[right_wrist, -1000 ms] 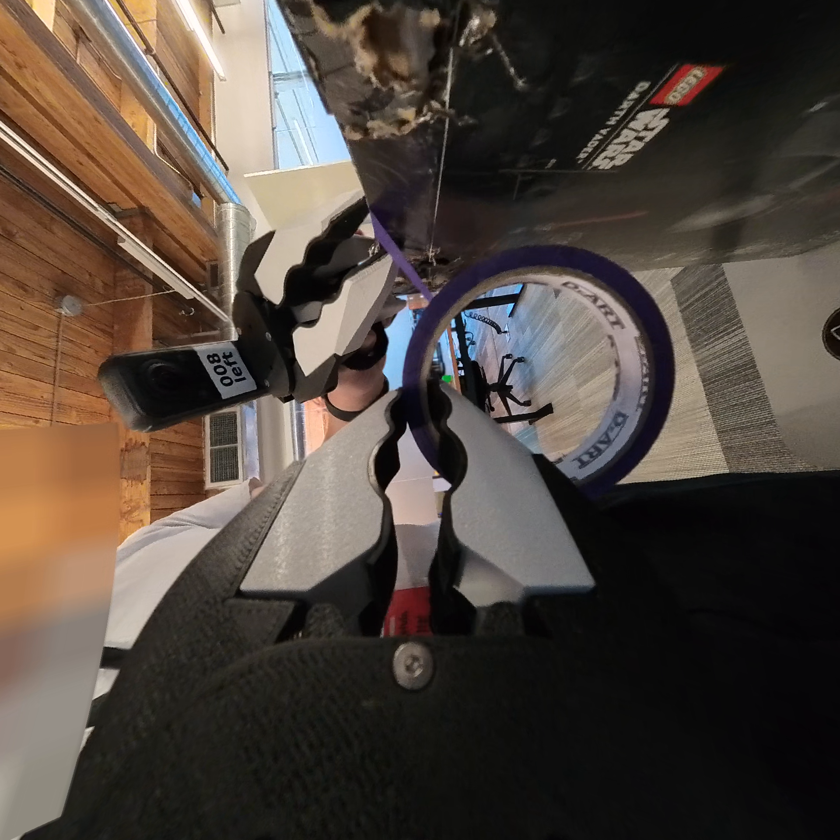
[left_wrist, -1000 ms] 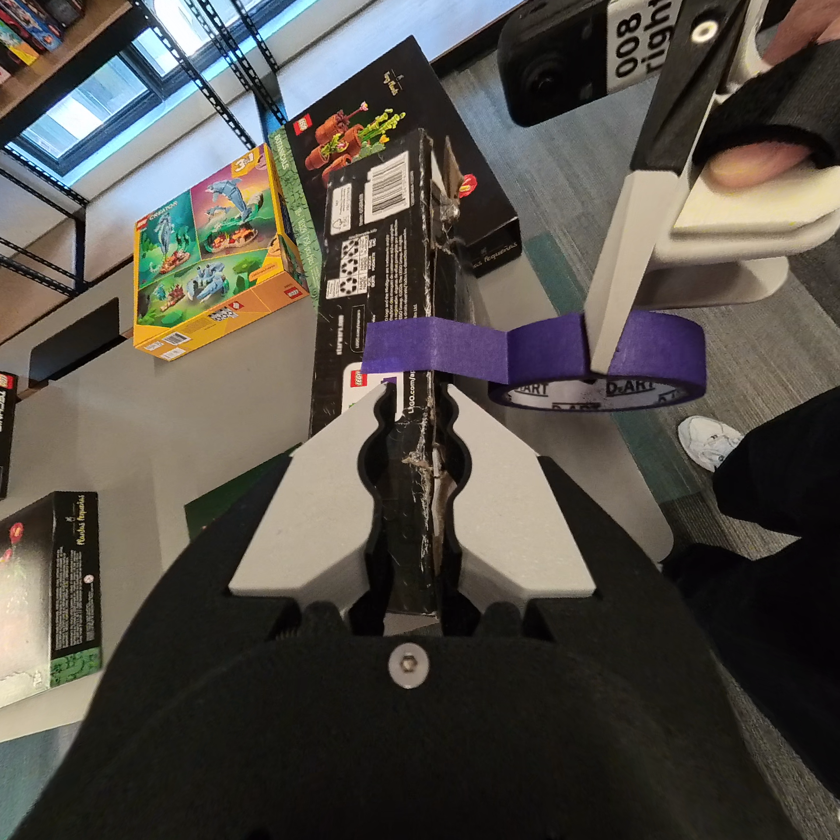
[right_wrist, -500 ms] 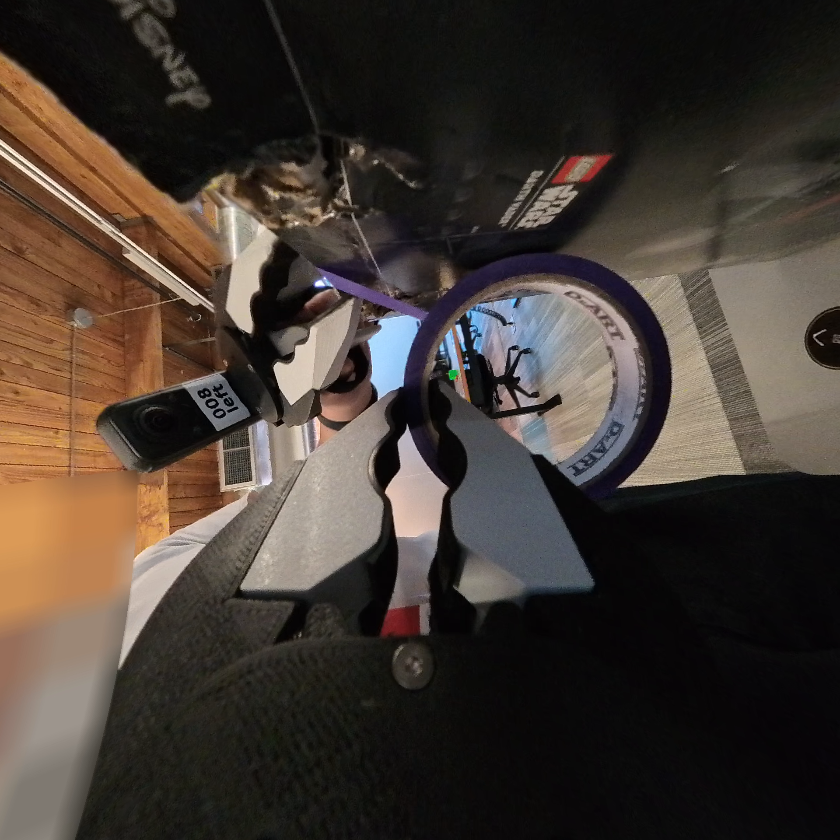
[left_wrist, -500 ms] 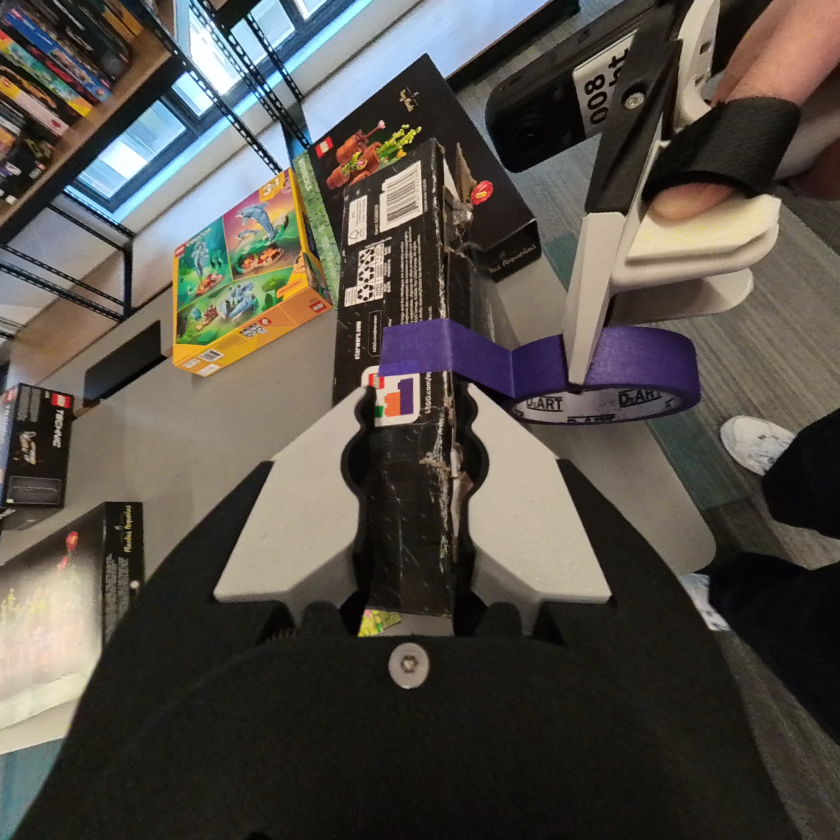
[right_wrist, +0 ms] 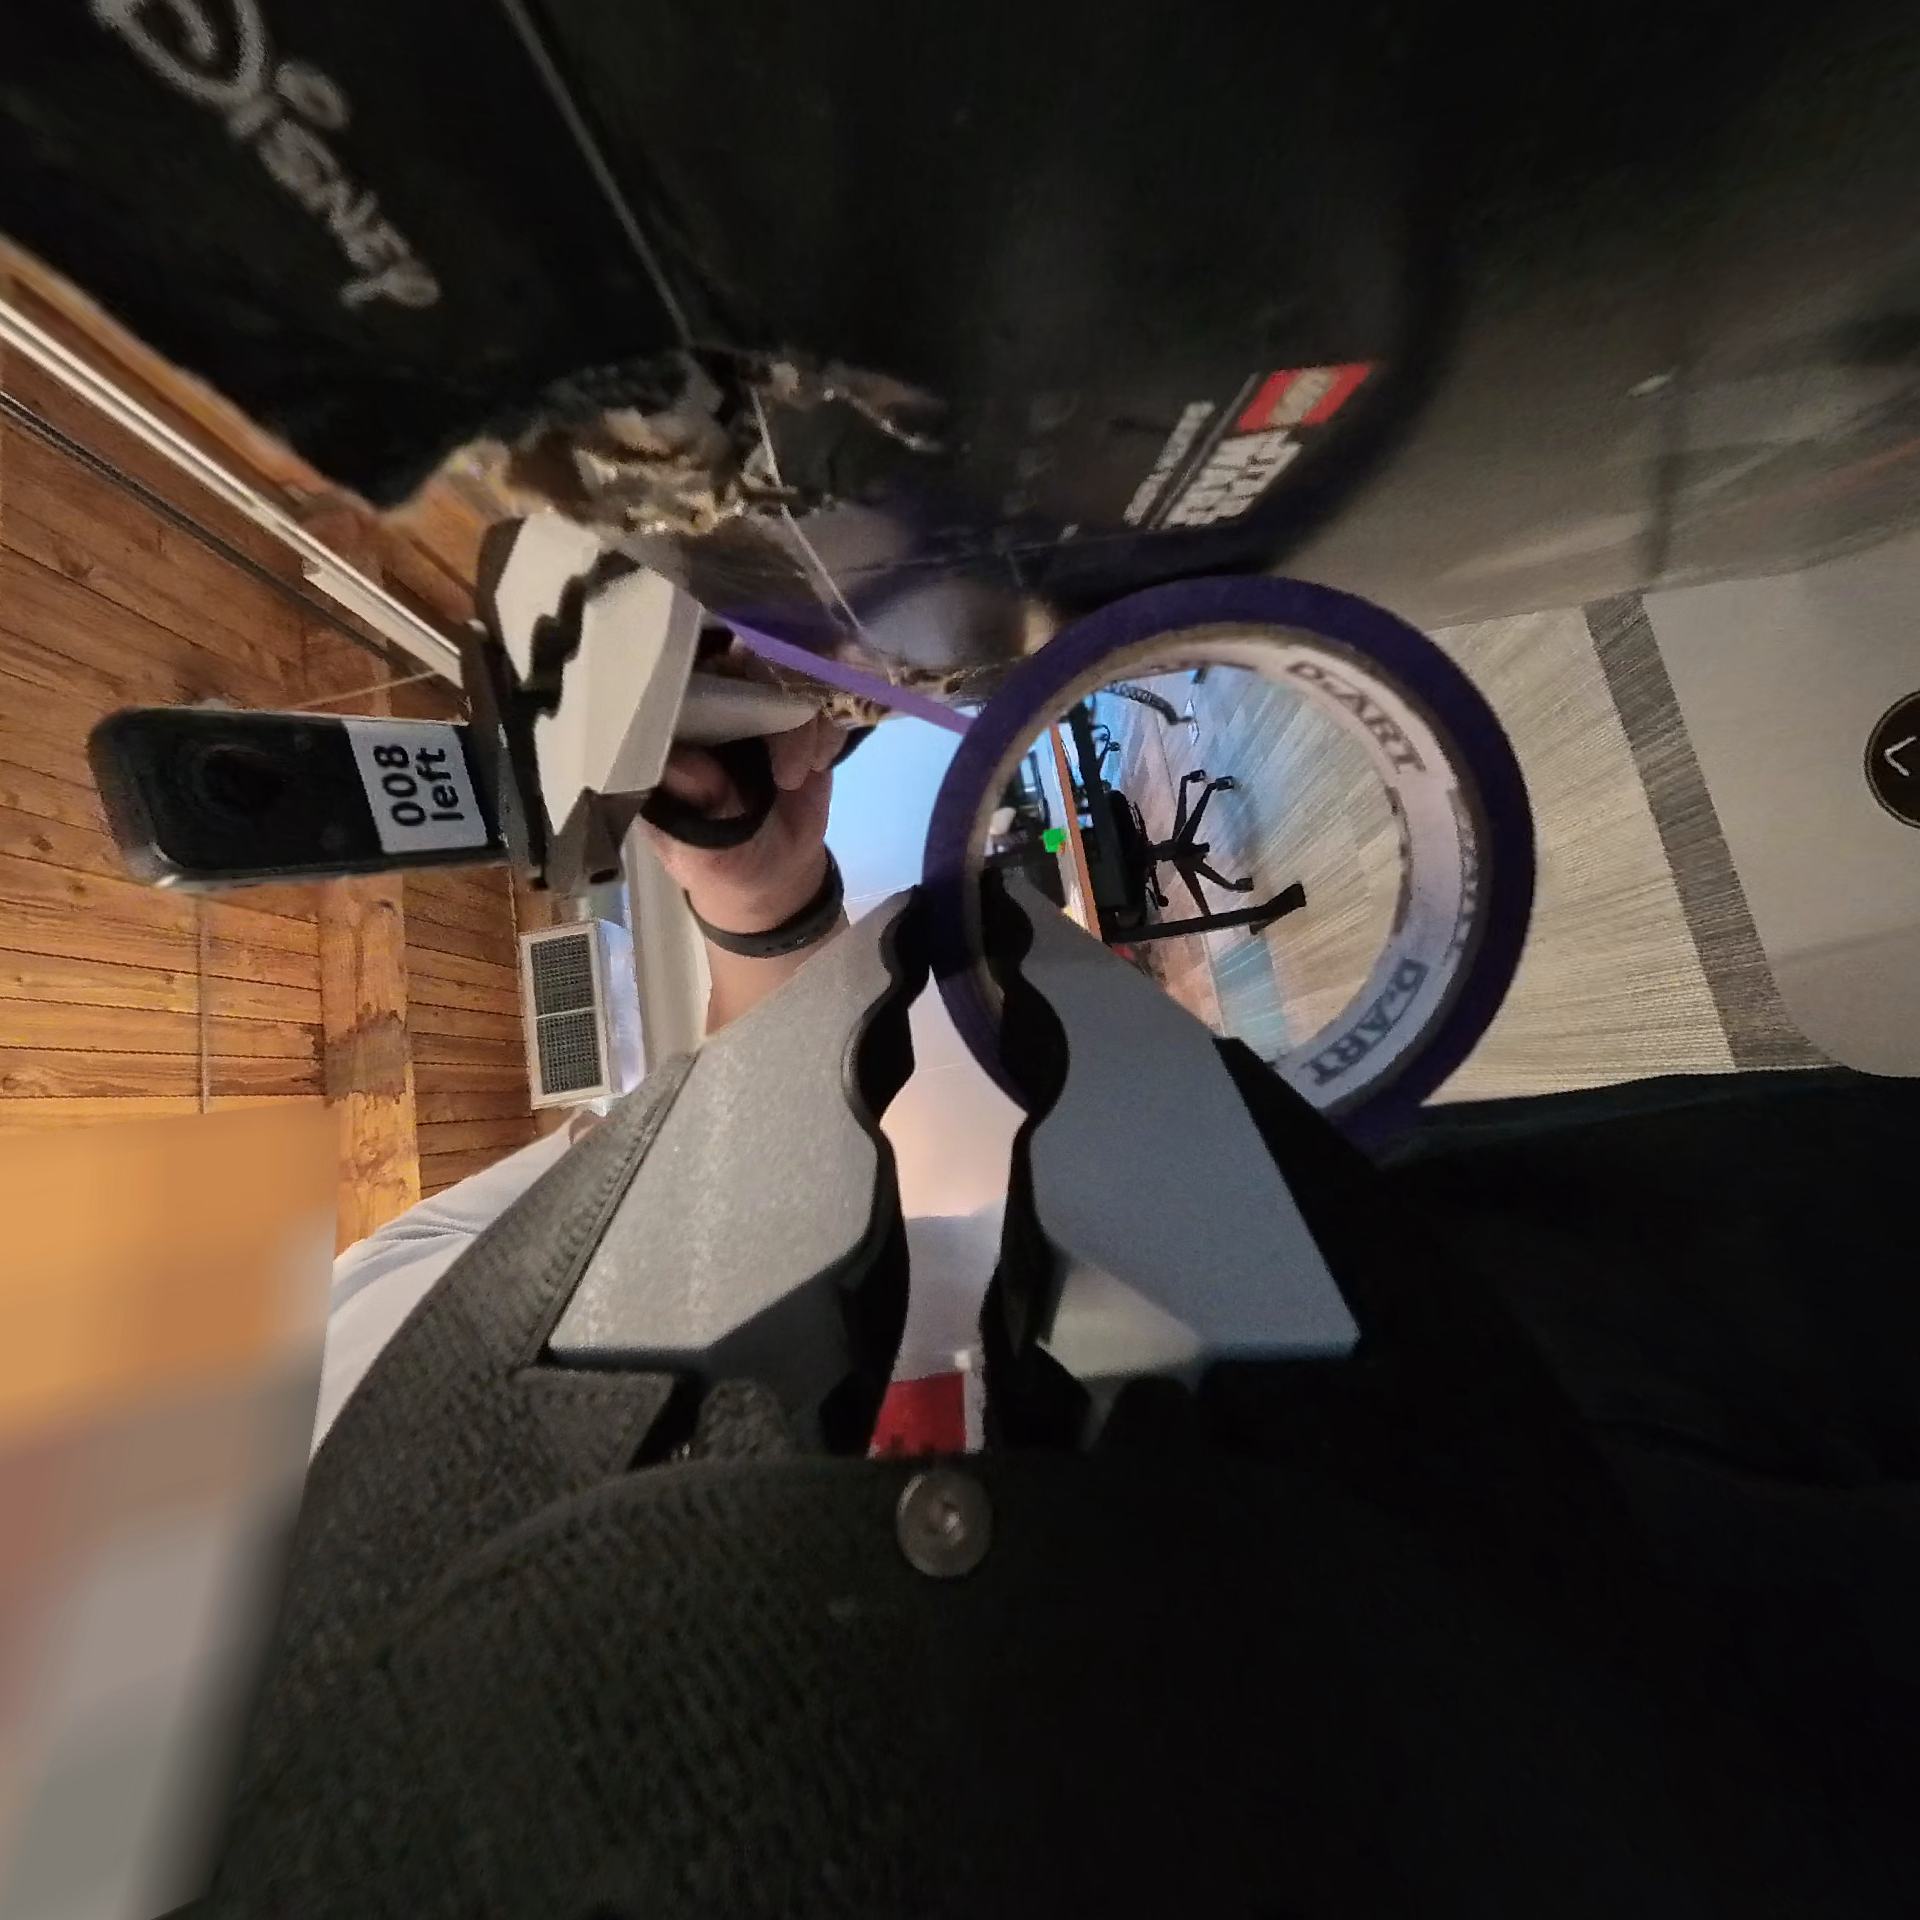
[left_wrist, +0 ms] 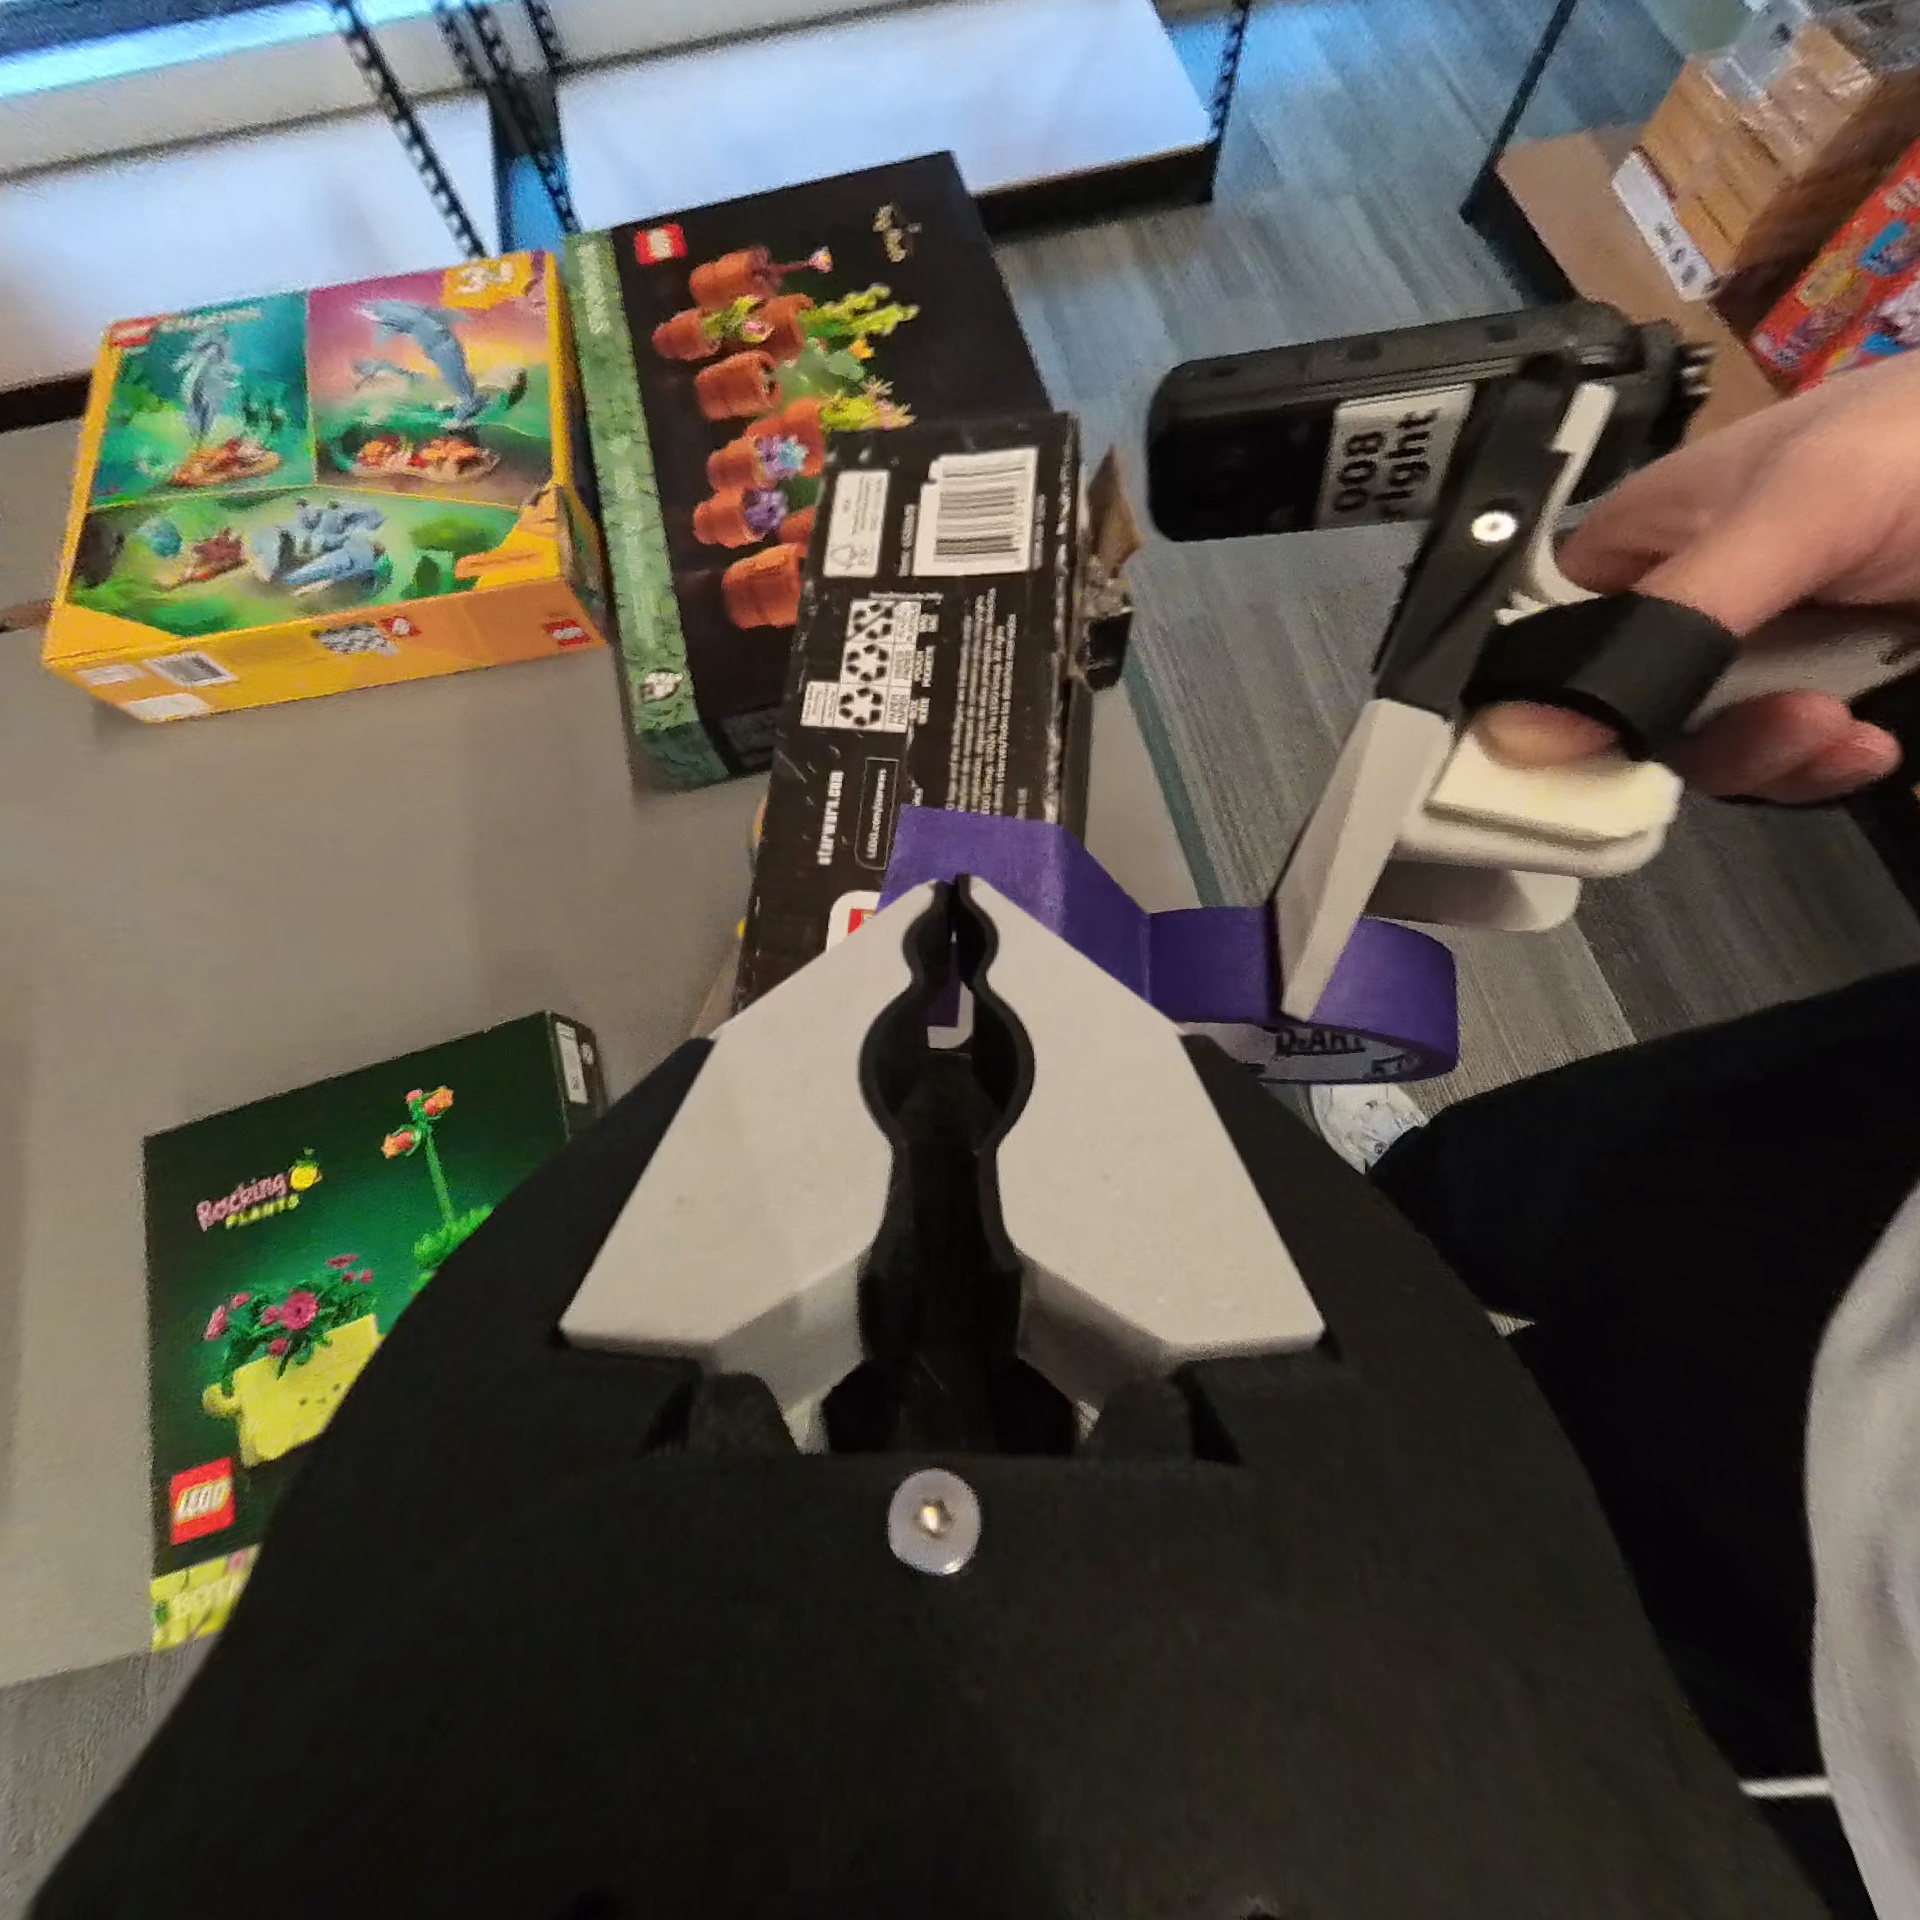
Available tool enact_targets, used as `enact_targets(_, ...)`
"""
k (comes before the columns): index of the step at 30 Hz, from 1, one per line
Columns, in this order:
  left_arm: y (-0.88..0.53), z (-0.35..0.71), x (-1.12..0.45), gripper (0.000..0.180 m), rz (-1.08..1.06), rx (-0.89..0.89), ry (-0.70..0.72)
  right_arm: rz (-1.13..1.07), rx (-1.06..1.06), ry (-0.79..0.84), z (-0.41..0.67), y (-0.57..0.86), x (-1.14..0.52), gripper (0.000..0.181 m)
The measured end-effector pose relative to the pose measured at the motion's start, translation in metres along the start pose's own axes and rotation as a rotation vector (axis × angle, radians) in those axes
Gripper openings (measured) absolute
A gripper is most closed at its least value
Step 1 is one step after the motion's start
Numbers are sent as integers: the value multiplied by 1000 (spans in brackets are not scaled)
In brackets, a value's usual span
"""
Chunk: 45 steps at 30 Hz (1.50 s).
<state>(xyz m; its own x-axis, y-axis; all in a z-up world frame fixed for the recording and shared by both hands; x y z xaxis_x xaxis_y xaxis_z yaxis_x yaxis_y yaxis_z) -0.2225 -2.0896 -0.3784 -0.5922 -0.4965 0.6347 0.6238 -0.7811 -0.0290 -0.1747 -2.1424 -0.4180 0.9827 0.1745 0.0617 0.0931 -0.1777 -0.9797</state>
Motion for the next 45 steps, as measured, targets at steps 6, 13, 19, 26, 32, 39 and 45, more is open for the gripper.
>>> enact_targets(6,-17,2,-3,0,30,173,-61,14,6,1,4,-3,-2,9)
enact_targets(13,-7,1,2,27,48,3,-90,43,-14,-14,2,0,-1,8)
enact_targets(19,-5,0,0,21,33,7,-61,32,51,-17,4,4,-1,22)
enact_targets(26,-7,1,0,21,17,13,-55,-43,178,21,8,10,1,76)
enact_targets(32,-17,2,4,30,51,40,-68,-61,200,148,17,12,24,90)
enact_targets(39,-49,22,66,29,184,172,178,-62,289,367,12,15,100,85)
enact_targets(45,-77,13,124,25,490,342,305,-8,707,667,4,-37,243,52)
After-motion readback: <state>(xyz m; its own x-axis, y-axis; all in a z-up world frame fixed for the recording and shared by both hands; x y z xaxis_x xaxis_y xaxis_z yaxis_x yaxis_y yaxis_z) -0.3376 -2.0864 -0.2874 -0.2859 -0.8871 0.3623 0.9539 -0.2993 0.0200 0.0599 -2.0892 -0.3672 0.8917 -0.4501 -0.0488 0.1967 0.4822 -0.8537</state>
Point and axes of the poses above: each gripper's, where its closed fingertips meet, x back along the fingers, z out of its top, y = z × x across the jaws, the point moved 2 cm from there along x, back along the fingers, and after that the axes turned 1 degree about -z, right-handed, at the moved point
